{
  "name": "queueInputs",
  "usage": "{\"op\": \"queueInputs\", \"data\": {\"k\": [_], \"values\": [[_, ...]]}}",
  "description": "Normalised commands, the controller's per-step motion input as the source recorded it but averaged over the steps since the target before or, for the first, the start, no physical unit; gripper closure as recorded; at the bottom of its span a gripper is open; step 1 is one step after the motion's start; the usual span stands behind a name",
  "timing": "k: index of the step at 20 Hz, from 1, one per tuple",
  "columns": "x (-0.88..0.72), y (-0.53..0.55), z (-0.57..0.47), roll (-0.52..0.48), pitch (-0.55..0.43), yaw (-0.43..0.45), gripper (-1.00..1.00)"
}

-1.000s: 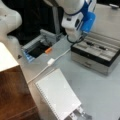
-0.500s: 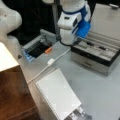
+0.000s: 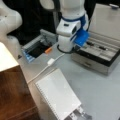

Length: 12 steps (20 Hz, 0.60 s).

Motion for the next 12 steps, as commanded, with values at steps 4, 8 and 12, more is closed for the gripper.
{"op": "queueInputs", "data": {"k": [4, 8, 12], "values": [[0.12, -0.13, 0.13, -0.061, 0.119, -0.031, -1.00], [0.11, -0.07, 0.18, -0.046, 0.180, -0.053, -1.00], [0.11, -0.09, 0.18, -0.038, 0.190, -0.030, -1.00]]}}
